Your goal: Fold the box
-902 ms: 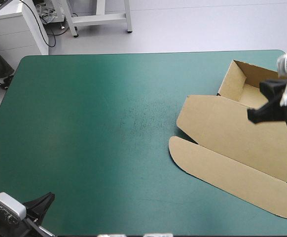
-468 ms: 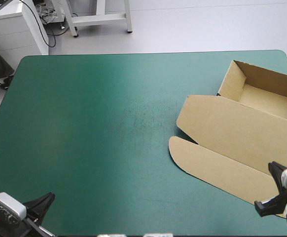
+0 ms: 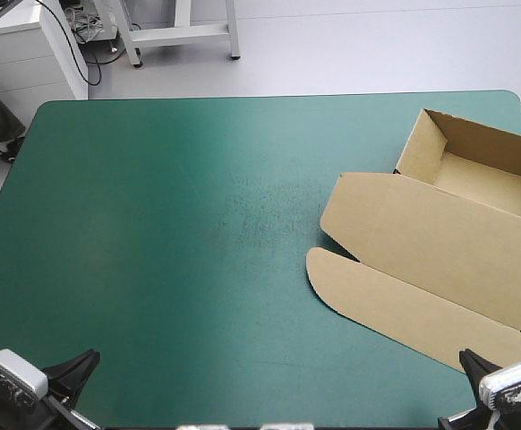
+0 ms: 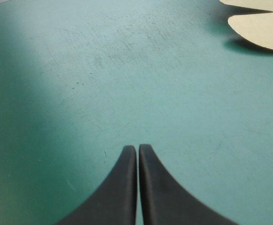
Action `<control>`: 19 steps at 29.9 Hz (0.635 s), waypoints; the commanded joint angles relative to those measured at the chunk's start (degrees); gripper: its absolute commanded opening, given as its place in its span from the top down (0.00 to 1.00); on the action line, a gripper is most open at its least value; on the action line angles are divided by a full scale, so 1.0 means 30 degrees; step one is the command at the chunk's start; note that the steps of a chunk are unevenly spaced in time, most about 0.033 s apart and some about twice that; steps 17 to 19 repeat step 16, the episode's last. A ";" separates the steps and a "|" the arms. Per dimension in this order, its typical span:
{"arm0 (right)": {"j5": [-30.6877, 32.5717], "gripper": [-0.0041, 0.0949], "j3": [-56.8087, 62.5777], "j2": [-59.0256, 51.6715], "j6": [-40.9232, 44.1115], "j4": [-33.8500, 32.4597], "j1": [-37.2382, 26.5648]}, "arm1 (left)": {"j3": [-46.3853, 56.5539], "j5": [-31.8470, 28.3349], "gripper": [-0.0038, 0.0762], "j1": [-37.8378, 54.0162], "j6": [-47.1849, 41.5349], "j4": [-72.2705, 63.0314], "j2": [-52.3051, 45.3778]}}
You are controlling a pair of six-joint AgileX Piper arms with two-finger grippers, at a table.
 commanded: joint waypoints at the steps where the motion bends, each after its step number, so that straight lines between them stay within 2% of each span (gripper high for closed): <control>1: -0.1732 0.97 -0.0381 -0.0032 0.0025 0.0287 -0.0009 | -0.0417 -0.1342 0.96 -0.0144 -0.0160 -0.0222 0.0295; 19: -0.1732 0.98 -0.0381 -0.0032 0.0025 0.0287 -0.0009 | -0.0417 -0.1342 0.96 -0.0144 -0.0160 -0.0222 0.0295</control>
